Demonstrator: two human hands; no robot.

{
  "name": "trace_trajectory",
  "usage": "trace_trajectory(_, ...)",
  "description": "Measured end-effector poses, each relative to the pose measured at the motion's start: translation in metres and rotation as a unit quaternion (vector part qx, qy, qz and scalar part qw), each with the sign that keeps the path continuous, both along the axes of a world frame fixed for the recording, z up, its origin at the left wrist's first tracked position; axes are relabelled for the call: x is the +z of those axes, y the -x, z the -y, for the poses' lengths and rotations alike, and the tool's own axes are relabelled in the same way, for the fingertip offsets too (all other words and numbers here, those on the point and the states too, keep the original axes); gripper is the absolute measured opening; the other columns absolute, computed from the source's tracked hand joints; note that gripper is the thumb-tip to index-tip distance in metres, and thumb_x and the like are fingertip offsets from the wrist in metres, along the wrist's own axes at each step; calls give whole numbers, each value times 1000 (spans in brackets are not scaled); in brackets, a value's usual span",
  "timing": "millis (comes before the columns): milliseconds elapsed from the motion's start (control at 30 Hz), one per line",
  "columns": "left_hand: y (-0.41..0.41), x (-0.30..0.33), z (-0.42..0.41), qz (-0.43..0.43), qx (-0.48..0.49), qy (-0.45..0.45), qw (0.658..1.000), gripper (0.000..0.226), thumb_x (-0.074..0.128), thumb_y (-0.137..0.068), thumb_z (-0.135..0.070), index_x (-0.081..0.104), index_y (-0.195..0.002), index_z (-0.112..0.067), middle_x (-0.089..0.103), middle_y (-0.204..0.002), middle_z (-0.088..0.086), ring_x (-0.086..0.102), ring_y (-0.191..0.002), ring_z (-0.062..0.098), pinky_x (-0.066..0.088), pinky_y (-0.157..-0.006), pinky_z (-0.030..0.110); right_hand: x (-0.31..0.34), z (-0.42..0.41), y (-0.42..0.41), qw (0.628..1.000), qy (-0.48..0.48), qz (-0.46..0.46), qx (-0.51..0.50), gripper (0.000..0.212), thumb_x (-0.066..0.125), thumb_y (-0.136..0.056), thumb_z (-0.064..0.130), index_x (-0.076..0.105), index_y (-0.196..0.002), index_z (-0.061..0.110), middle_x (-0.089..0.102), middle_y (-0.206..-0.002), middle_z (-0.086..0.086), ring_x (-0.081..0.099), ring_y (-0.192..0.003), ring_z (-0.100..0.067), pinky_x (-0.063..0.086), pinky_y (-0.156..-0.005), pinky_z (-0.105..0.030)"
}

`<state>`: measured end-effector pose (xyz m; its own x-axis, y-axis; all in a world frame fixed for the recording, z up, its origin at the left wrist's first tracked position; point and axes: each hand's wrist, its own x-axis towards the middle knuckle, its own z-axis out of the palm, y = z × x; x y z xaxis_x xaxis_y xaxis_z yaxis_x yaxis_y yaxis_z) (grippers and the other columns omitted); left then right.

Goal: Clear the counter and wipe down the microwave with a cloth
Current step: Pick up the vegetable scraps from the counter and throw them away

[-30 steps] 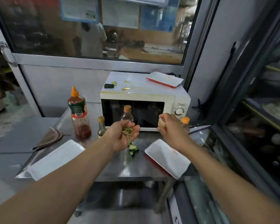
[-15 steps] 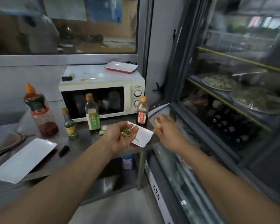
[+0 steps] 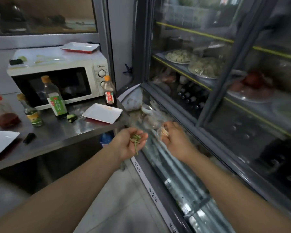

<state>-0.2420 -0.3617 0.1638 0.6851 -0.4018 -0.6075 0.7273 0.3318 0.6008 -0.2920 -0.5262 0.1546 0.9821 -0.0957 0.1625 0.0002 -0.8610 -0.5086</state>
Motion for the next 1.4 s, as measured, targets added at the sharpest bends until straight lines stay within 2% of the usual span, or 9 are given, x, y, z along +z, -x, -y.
trace_trajectory(167,29,-2,30,18,-75,1,997,32,41,-98,-19,53,-71,-7,65,-53,4,66,-48,9,53,-49,19,-2,22,63,996,-5,-9,-84,35,55,-91,11,47,-125,7,48,-125,-15,45,-117,-29,37,-100,-36)
trace_trajectory(300,58,-2,49,25,-161,6,987,30,42,-99,-19,53,-74,-8,64,-52,3,66,-48,10,54,-48,20,-3,22,120,986,-11,-9,-164,36,56,-91,11,47,-126,6,46,-127,-14,44,-120,-27,33,-100,-28)
trace_trajectory(533,131,-4,66,27,-324,17,945,30,40,-99,-19,54,-76,-6,65,-56,6,66,-49,11,54,-51,20,-11,-4,232,952,-10,-14,-305,36,55,-90,12,46,-124,8,47,-125,-13,43,-117,-27,37,-98,-34)
trace_trajectory(667,193,-8,78,6,-410,27,912,31,40,-99,-18,54,-74,-5,64,-56,6,65,-48,12,53,-48,20,-13,-24,308,919,-16,-26,-392,39,56,-91,13,45,-128,6,47,-128,-14,42,-120,-27,33,-99,-28)
trace_trajectory(767,245,-10,87,3,-467,29,884,33,39,-99,-17,54,-72,-4,65,-54,7,65,-46,13,52,-46,20,-10,-40,368,890,-12,-32,-454,39,56,-90,12,46,-127,6,46,-127,-15,43,-118,-29,34,-96,-28)
trace_trajectory(900,321,-9,97,-8,-539,45,841,33,39,-99,-17,53,-73,-3,64,-54,8,65,-46,13,53,-43,19,0,-57,448,847,-5,-28,-530,36,56,-89,9,47,-124,5,48,-123,-16,46,-114,-29,32,-86,-25)
trace_trajectory(1133,463,-1,109,-7,-629,59,775,34,38,-99,-18,53,-72,-3,64,-54,9,66,-47,14,53,-43,20,13,-86,588,781,-4,-26,-624,45,54,-89,8,43,-132,7,44,-130,-17,43,-120,-30,33,-99,-31)
trace_trajectory(1233,533,0,111,-2,-652,55,756,34,39,-99,-17,53,-72,-3,64,-54,9,65,-46,13,54,-44,20,14,-98,657,759,0,-20,-651,43,53,-90,8,43,-131,7,46,-128,-16,45,-117,-30,32,-91,-26)
trace_trajectory(1400,659,-2,109,-2,-689,48,724,31,40,-99,-17,53,-73,-4,64,-54,7,65,-46,12,54,-46,20,14,-111,776,719,-7,-14,-695,38,54,-90,12,45,-127,9,47,-127,-13,48,-114,-28,39,-92,-30)
